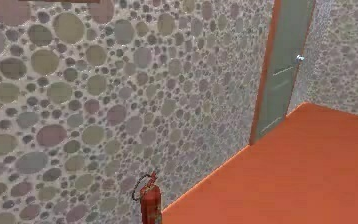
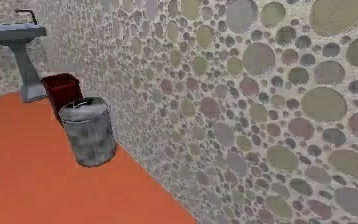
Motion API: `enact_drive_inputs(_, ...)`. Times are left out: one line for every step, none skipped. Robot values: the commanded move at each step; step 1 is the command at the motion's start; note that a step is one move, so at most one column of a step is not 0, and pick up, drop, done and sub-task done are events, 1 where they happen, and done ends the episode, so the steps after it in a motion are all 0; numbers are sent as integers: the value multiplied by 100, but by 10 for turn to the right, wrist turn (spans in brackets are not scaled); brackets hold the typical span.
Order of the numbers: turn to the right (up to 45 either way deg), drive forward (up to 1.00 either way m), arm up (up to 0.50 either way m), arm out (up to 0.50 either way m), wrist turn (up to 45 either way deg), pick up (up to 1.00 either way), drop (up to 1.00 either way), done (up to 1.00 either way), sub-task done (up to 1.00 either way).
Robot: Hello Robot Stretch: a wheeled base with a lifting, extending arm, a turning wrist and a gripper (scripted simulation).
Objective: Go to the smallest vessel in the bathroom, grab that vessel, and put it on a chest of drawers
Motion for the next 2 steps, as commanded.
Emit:
enact_drive_inputs(-450, 0, 0, 0, 0, 0, 0, 0, 0)
enact_drive_inputs(-450, 0, 0, 0, 0, 0, 0, 0, 0)
